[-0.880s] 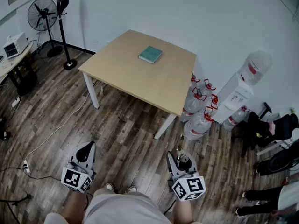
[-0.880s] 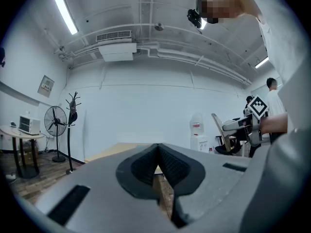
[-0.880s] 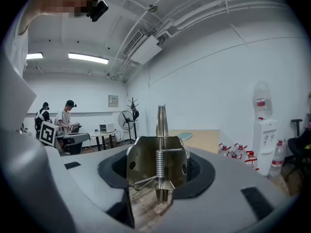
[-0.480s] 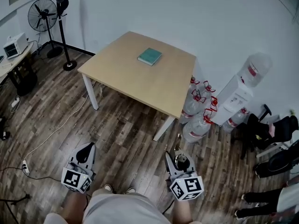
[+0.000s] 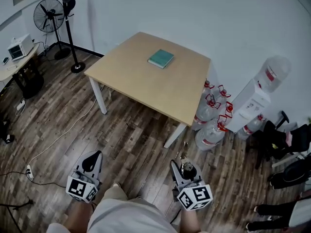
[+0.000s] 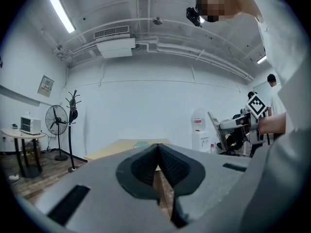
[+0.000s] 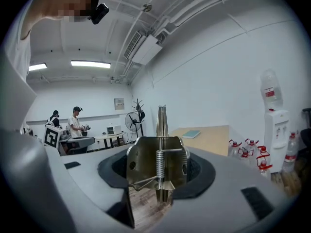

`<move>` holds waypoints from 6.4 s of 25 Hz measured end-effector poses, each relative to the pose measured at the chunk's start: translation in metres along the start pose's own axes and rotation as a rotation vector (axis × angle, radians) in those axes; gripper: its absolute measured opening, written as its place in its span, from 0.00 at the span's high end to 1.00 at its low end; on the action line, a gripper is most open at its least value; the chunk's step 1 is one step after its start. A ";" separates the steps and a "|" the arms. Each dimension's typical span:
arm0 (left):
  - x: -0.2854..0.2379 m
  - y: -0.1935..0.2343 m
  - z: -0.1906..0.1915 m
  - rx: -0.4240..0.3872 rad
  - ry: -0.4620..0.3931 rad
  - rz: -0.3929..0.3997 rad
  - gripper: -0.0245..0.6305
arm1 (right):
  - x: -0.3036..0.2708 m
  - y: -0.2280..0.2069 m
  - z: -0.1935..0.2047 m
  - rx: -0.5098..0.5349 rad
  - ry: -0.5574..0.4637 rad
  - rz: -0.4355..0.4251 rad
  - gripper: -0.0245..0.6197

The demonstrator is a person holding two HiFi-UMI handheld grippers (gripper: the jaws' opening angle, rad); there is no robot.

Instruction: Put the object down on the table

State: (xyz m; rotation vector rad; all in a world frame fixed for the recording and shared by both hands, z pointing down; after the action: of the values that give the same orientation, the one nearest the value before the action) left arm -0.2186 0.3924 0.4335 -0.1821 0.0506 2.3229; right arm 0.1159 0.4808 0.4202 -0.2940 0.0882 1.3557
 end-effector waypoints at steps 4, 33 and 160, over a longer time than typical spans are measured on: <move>-0.011 0.019 0.017 0.041 0.034 -0.007 0.95 | -0.021 0.001 -0.001 0.013 0.016 -0.011 0.65; -0.314 0.251 0.005 0.149 0.012 0.236 0.95 | -0.342 -0.032 -0.103 0.019 0.153 0.085 0.65; -0.437 0.229 0.017 0.172 0.214 -0.091 0.95 | -0.733 -0.254 0.063 0.983 0.782 -0.143 0.65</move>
State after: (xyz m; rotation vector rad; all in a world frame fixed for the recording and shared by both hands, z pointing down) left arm -0.0904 -0.0784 0.5103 -0.3382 0.3413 2.1874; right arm 0.1969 -0.2448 0.6901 0.0284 1.3126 0.8530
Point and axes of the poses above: the fingertips, and each gripper's own axes: x backward along the fingers, y to its left, z out of its underside, the point moved 7 cm from there along x, backward along the fingers, and after that the axes turned 5 degrees about y, right-handed, at the moved point
